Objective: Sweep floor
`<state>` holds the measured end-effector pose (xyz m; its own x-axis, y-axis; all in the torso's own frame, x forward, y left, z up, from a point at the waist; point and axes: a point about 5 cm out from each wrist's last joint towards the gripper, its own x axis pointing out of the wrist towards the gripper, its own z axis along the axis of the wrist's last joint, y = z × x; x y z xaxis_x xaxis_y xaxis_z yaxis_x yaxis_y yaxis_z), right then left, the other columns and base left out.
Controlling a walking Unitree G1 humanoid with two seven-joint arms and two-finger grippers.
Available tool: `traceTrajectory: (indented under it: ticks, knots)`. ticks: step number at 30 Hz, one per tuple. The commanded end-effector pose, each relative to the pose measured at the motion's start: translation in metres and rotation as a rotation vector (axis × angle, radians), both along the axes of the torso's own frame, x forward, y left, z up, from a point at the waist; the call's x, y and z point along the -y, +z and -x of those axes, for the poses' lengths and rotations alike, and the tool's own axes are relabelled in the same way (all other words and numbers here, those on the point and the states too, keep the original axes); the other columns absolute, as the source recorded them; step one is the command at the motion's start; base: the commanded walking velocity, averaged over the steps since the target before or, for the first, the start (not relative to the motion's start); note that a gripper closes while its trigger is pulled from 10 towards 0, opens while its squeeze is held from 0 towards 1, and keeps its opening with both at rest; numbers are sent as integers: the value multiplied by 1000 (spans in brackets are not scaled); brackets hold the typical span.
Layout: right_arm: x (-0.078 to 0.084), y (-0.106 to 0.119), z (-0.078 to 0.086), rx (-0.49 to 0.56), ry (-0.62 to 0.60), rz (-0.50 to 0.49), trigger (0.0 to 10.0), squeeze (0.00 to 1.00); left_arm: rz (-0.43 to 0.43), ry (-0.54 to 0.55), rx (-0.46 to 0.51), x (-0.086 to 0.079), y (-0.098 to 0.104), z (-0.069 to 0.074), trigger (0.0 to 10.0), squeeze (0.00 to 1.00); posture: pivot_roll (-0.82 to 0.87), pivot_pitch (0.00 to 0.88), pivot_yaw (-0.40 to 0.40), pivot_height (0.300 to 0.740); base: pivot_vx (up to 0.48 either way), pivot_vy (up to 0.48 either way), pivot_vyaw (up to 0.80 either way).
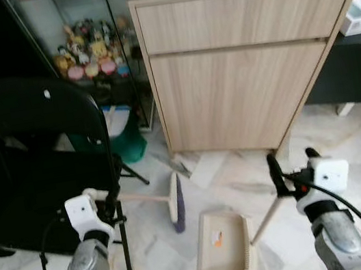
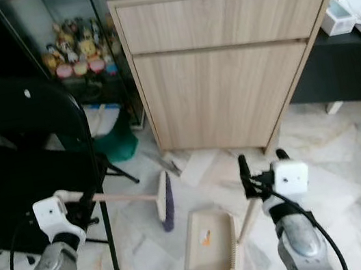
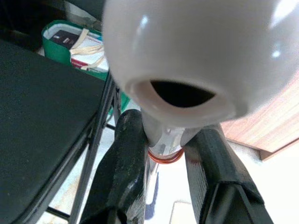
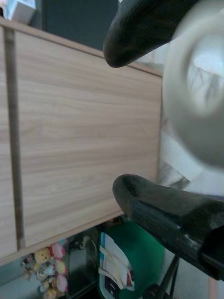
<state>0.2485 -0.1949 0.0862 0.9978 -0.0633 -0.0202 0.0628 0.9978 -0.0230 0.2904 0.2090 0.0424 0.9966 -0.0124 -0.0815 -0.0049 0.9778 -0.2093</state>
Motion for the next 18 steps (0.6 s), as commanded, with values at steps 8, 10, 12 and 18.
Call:
traceTrajectory:
  ticks: [8, 10, 12, 18]
  knots:
    - [0, -13, 4, -52, -14, -5, 10000, 0, -13, 2, -73, -3, -14, 10, 10000, 0, -203, 200, 6, 740, 0, 0, 0]
    - [0, -16, 4, -62, -14, -5, 10000, 0, -14, 3, -75, -4, -14, 10, 10000, 0, -203, 200, 6, 740, 0, 0, 0]
    - [0, -18, 5, -69, -17, -7, 10000, 0, -16, 2, -75, -4, -14, 10, 10000, 0, -203, 202, 7, 740, 0, 0, 0]
    - [-2, -32, 6, -116, -23, -17, 10000, 0, -20, -5, -74, -3, -15, 11, 10000, 0, -200, 203, 8, 740, 0, 0, 0]
